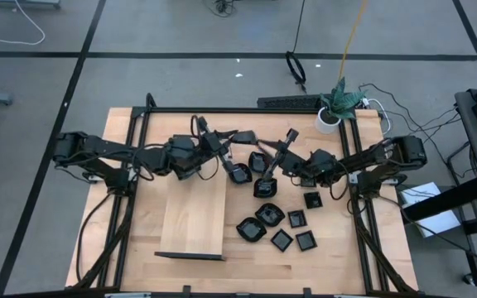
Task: Pick & Place Mini shaped plates
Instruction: Stack the distorted square plate on top of the distorted square plate on the shelf
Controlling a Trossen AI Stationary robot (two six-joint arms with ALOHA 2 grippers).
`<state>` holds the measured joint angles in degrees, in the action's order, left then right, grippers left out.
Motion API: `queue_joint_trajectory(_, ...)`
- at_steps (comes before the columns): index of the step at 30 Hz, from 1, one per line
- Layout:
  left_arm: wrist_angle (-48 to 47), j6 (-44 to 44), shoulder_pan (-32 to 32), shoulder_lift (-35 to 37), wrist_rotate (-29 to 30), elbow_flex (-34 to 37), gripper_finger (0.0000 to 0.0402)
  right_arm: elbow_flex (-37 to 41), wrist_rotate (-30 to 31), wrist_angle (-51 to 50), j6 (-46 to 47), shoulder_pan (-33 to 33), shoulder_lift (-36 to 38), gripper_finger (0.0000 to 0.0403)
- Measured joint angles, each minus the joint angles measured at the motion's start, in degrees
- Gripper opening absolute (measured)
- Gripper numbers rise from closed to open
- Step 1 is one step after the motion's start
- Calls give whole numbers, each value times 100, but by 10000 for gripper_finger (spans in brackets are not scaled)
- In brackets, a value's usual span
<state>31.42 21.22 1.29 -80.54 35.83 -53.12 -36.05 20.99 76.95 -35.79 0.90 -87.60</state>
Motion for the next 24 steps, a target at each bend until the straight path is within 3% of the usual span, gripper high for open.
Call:
queue_joint_trajectory(4,-437,218,157,334,674,-127,21,2,34,-947,635,255,342,171)
queue_joint_trajectory(7,-1056,217,297,638,1005,-332,8,2,411,-1684,968,460,713,230)
queue_joint_trajectory(11,-2675,-431,452,1114,1334,-758,17,6,958,-2929,1424,649,1121,272)
queue_joint_trajectory(13,-4119,-1189,477,1365,1366,-1092,20,7,1191,-3407,1709,691,1250,279)
queue_joint_trajectory(16,-6349,-2624,382,1501,733,-1800,9,70,1379,-3732,1981,726,1373,277)
queue_joint_trajectory(19,-8277,-3779,79,1506,-757,-2480,8,211,1371,-3667,2050,719,1446,267)
queue_joint_trajectory(21,-9255,-4122,-138,1505,-1646,-2700,16,279,1369,-3518,2048,721,1492,261)
queue_joint_trajectory(24,-10009,-4529,-383,1492,-2083,-2723,20,310,1367,-3452,2048,721,1512,253)
